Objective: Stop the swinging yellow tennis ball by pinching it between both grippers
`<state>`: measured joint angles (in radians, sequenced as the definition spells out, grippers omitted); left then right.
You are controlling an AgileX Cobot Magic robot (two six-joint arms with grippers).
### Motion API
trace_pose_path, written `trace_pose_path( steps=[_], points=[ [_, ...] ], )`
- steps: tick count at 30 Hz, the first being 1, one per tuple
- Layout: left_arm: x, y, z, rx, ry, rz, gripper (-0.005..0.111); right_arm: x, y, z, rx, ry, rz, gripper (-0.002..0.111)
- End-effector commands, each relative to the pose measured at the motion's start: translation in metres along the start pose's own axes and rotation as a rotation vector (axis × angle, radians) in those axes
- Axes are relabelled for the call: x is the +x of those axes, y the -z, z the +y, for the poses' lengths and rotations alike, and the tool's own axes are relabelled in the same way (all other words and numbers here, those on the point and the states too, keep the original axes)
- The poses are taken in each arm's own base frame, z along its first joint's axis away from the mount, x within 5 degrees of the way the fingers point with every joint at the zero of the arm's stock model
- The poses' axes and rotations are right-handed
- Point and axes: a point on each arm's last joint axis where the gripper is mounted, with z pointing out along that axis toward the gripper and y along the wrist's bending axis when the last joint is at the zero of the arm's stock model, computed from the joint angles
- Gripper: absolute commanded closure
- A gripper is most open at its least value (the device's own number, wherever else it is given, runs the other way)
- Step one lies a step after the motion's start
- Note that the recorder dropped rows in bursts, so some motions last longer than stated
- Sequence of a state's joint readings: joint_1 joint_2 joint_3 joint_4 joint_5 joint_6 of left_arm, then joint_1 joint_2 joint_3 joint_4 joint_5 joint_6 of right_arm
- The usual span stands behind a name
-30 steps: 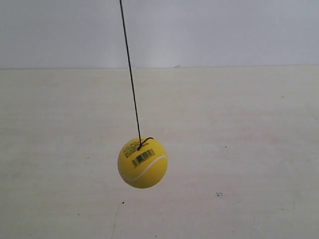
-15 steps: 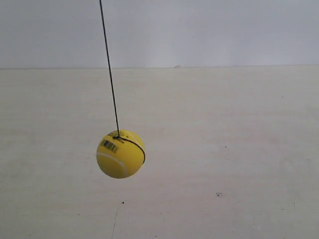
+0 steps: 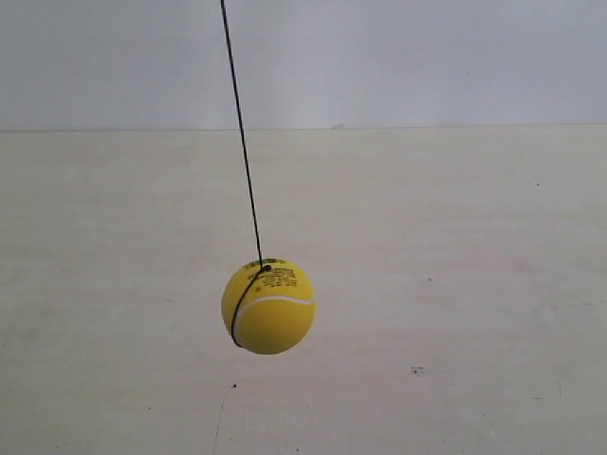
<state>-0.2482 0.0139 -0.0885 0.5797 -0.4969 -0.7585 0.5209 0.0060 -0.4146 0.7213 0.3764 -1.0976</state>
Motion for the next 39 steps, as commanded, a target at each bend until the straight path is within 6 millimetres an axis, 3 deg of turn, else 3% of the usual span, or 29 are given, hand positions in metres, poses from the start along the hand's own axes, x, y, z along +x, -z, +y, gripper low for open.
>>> trace_pose_path(
  steps=[1,5,10,19,29,35,39],
  points=[
    [0.018,0.007,0.017,-0.185,0.049,0.077,0.102,0.001,0.001,0.000,0.006,-0.004,-0.004,0.108],
    [0.029,0.012,0.031,-0.378,0.094,0.177,0.102,0.001,0.001,0.000,0.006,-0.004,-0.004,0.108],
    [0.036,0.017,0.038,-0.480,0.009,0.281,0.102,0.001,0.001,0.000,0.006,-0.004,-0.004,0.108],
    [0.057,0.027,0.041,-0.476,-0.177,0.462,0.102,0.001,0.001,0.000,0.006,-0.004,-0.004,0.108],
    [0.066,0.033,0.043,-0.512,-0.191,0.585,0.102,0.001,0.001,0.000,0.006,-0.004,-0.004,0.108],
    [0.076,0.044,0.046,-0.578,-0.191,0.743,0.102,0.001,0.001,0.000,0.006,-0.004,-0.004,0.108],
    [0.076,0.044,0.046,-0.579,-0.195,0.741,0.102,0.001,0.001,0.000,0.006,-0.004,-0.004,0.108]
  ],
)
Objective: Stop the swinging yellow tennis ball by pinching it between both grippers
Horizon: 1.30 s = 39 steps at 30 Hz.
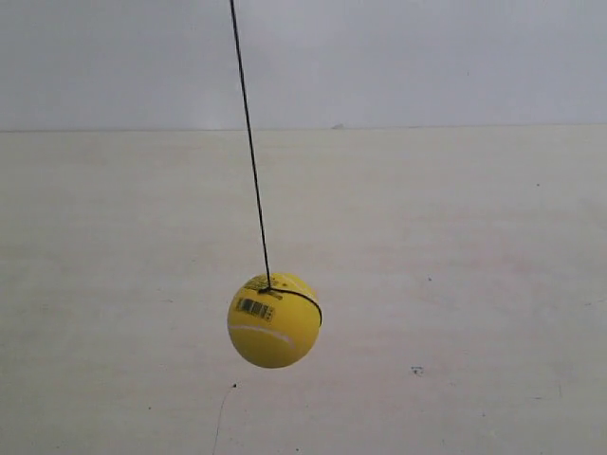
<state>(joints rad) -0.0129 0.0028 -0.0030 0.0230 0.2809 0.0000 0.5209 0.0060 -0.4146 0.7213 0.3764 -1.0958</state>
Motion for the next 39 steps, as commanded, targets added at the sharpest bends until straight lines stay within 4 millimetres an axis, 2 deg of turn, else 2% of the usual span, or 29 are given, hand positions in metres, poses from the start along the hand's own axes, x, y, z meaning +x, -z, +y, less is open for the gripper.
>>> trace_pose_path(
  steps=[1,30,37,39],
  points=[
    [0.002,0.000,0.000,-0.007,-0.010,0.012,0.102,0.001,0.001,0.000,0.006,-0.002,-0.004,0.108],
    [0.002,0.000,0.000,-0.007,-0.010,0.012,0.102,0.001,0.001,0.000,0.003,-0.002,-0.003,0.108],
    [0.002,0.000,0.000,-0.007,-0.010,0.012,0.102,0.008,-0.001,0.002,0.006,0.022,0.027,0.108],
    [0.002,0.000,0.000,-0.007,-0.010,0.012,0.102,0.011,-0.001,0.000,0.026,-0.071,0.065,0.108]
  ],
)
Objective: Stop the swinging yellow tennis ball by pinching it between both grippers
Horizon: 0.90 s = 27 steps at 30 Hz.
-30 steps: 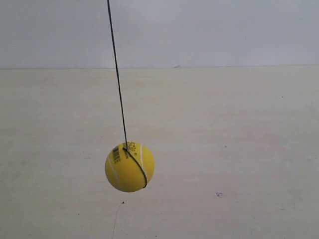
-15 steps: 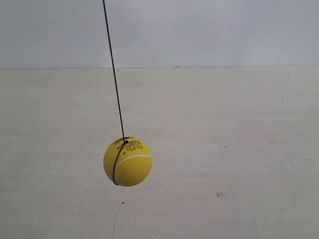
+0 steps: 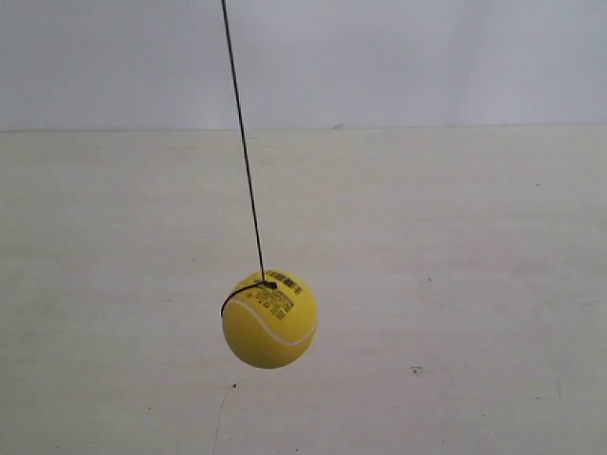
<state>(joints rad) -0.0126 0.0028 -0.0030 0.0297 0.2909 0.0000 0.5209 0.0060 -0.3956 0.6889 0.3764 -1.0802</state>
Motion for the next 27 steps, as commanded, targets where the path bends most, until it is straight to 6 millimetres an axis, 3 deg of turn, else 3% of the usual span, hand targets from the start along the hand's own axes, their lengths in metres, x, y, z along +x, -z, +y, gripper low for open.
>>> trace_pose_path(
  steps=[1,5,7,10,13,18,27],
  points=[
    [0.001,0.000,0.000,-0.005,-0.004,0.002,0.102,0.008,0.001,-0.004,0.080,-0.208,0.071,0.108],
    [0.001,0.000,0.000,-0.005,-0.004,0.002,0.102,0.013,0.003,-0.017,0.428,-0.544,0.095,0.108],
    [0.001,0.000,0.000,-0.005,-0.004,0.002,0.102,0.015,0.005,-0.021,0.549,-0.599,0.098,0.108],
    [0.001,0.000,0.000,-0.005,-0.004,0.002,0.102,0.027,0.004,-0.023,0.642,-0.545,0.124,0.108],
    [0.001,0.000,0.000,-0.005,-0.004,0.002,0.102,0.050,0.000,-0.018,0.645,-0.509,0.157,0.108],
    [0.001,0.000,0.000,-0.005,-0.004,0.002,0.102,0.113,-0.004,0.000,0.630,-0.450,0.213,0.108],
    [0.001,0.000,0.000,-0.005,-0.004,0.002,0.102,0.127,-0.001,0.006,0.593,-0.341,0.399,0.108]
  ],
)
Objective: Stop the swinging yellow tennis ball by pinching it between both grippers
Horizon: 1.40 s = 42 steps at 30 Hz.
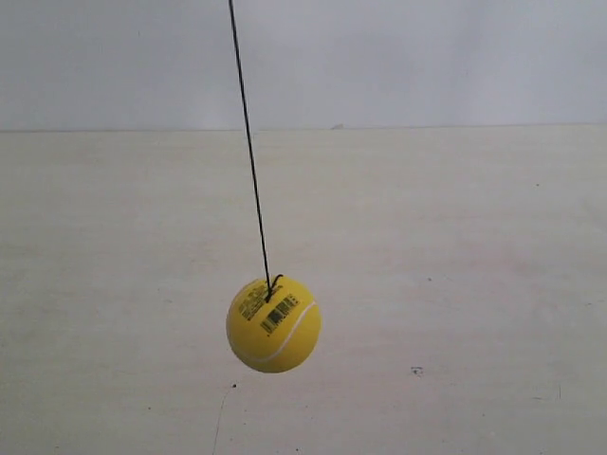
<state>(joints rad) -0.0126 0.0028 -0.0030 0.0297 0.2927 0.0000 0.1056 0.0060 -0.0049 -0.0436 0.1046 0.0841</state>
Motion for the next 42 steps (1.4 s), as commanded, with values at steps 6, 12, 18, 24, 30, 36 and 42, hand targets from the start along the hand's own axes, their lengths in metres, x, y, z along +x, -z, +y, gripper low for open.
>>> trace_pose_path(
  steps=[6,12,18,24,30,36,42],
  points=[
    [0.001,0.000,0.000,-0.005,-0.004,0.000,0.102,0.021,0.003,-0.009,0.124,0.106,0.223,0.108],
    [0.001,0.000,0.000,-0.005,-0.004,0.000,0.102,0.022,0.003,-0.009,0.126,0.088,0.237,0.108],
    [0.001,0.000,0.000,-0.005,-0.004,0.000,0.102,0.022,0.003,-0.009,0.129,0.084,0.235,0.108],
    [0.001,0.000,0.000,-0.005,-0.004,0.000,0.102,0.022,0.003,-0.009,0.129,0.084,0.235,0.108],
    [0.001,0.000,0.000,-0.005,-0.004,0.000,0.102,0.022,0.003,-0.009,0.129,0.084,0.235,0.108],
    [0.001,0.000,0.000,-0.005,-0.004,0.000,0.102,0.022,0.003,-0.009,0.127,0.085,0.230,0.108],
    [0.001,0.000,0.000,-0.005,-0.004,0.000,0.102,0.022,0.003,-0.009,0.126,0.085,0.229,0.108]
  ],
)
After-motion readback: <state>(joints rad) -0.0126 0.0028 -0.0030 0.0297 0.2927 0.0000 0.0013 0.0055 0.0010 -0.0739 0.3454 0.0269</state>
